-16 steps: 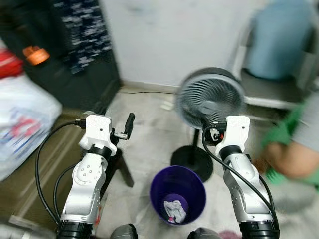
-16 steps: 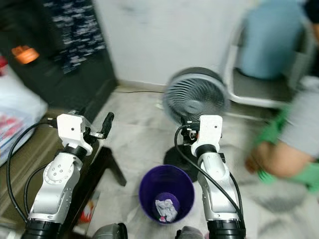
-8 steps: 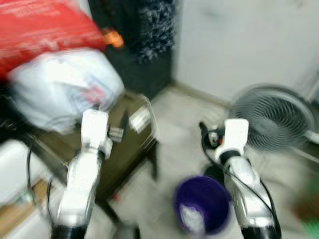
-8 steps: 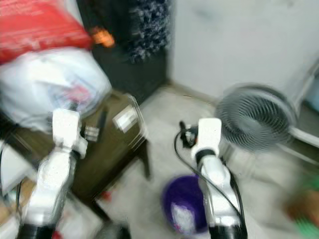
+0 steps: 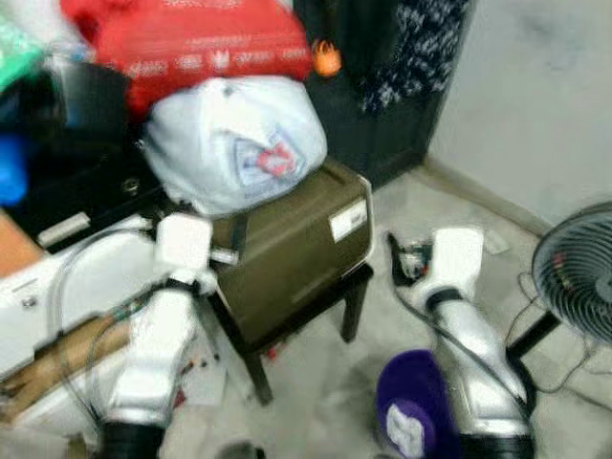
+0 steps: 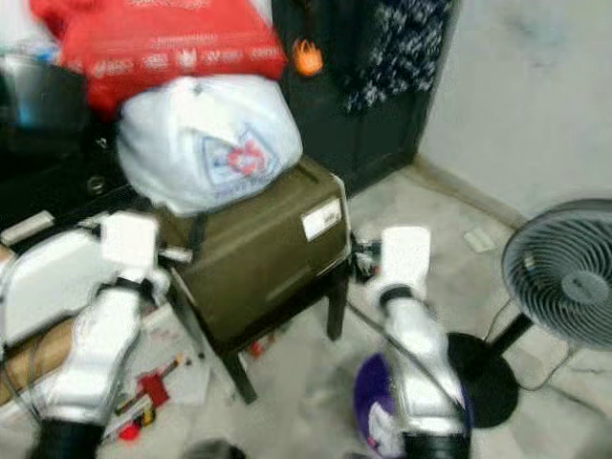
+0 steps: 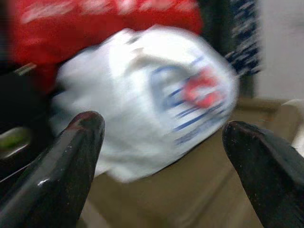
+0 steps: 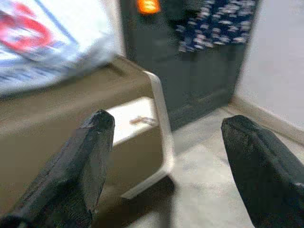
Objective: Clean up the room
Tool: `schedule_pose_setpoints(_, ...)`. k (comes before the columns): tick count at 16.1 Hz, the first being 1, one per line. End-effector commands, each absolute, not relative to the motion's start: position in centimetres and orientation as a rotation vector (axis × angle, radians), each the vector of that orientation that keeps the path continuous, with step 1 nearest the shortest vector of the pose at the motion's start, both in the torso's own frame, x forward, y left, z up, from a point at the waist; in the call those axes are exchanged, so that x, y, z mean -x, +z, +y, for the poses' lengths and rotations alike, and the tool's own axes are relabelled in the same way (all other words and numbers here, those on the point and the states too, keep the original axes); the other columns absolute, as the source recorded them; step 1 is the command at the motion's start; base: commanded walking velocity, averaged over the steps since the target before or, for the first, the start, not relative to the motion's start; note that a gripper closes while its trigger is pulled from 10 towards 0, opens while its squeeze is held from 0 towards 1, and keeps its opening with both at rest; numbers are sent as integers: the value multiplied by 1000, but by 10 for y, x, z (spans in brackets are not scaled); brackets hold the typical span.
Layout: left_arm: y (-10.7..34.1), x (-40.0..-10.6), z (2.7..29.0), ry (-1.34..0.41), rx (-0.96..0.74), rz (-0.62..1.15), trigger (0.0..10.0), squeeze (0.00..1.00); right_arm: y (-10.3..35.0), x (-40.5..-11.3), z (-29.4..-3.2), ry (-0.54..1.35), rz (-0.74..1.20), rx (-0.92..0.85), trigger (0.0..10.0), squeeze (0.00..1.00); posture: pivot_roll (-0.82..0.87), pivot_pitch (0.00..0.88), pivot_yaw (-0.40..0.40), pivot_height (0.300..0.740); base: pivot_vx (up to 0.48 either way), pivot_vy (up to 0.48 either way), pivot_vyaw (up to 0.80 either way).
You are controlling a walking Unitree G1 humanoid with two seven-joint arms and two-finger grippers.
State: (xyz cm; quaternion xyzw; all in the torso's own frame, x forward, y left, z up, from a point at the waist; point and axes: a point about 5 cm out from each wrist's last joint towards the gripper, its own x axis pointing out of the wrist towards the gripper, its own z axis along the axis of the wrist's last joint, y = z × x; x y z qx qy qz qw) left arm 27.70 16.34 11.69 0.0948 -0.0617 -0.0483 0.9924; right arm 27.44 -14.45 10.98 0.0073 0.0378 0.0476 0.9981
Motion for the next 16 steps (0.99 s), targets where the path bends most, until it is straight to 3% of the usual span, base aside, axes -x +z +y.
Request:
schedule_pose_setpoints(1, 118, -277, 164, -94, -189, -131, 10000, 0, 112, -276, -149, 81, 68, -3, 10000, 0, -189, 0, 44, 740, 0, 0, 800)
schedule_pose_setpoints(8, 105, -258, 193, 85, -197, -52, 10000, 0, 110, -278, -146, 105, 63, 9, 10000, 0, -130, 0, 14, 740, 0, 0, 800)
schedule_pose_setpoints(12, 102, -247, 203, 147, -179, -41, 10000, 0, 112, -290, -130, 170, 57, 0, 10000, 0, -76, 0, -16, 740, 0, 0, 800)
schedule_pose_setpoints(16, 112, -249, 195, 144, -206, -68, 10000, 0, 128, -304, -124, 195, -17, 22, 10000, 0, -45, 0, -36, 740, 0, 0, 0)
